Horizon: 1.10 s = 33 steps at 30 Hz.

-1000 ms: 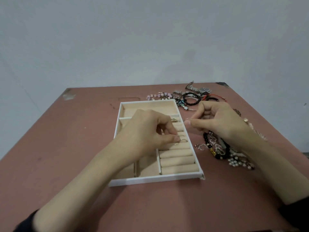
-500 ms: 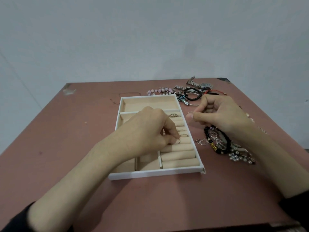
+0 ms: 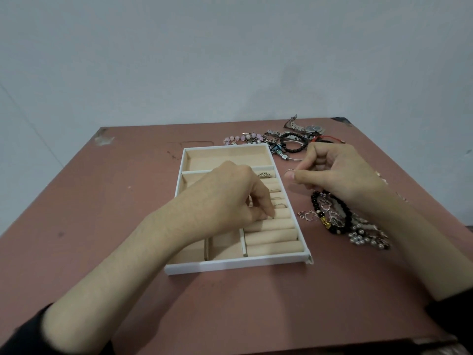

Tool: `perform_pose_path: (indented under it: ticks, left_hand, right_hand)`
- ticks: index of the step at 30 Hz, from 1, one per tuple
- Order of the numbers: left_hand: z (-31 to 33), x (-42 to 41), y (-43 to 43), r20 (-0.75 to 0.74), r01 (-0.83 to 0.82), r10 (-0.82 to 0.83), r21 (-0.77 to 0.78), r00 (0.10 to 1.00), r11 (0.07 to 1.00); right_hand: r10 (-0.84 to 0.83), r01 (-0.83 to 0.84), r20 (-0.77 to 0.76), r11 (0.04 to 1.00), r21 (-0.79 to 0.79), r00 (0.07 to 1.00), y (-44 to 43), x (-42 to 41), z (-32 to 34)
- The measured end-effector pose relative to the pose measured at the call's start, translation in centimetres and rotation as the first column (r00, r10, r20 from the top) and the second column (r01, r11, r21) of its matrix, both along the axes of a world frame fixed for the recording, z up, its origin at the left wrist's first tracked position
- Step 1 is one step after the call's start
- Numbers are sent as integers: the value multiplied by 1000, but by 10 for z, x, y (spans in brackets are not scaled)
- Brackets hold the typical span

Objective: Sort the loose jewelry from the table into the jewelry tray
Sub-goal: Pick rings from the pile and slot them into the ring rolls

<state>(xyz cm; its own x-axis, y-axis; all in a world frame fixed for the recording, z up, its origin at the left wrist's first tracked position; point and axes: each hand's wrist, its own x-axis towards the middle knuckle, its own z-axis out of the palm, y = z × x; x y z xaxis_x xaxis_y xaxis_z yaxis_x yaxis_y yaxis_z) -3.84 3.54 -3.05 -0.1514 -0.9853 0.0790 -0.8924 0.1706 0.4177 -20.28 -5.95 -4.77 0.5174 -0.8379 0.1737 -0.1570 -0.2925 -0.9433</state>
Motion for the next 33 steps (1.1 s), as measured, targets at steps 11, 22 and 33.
perform_pose_path:
  ticks: [11,22,33]
  left_hand:
    - [-6,18,-9,-333,-145,114,-69,936,987]
    - [-20,34,-21,-615,-332,211,-88,759,939]
    - [-21,33,-21,-591,-292,174,-109,787,950]
  right_hand:
    - [119,-120,-132,993,-2,984,9,-5,9]
    - [330,-325,-316,943,71,890,16,-2,8]
    - [357,-362,-388,930,63,850,13,-4,8]
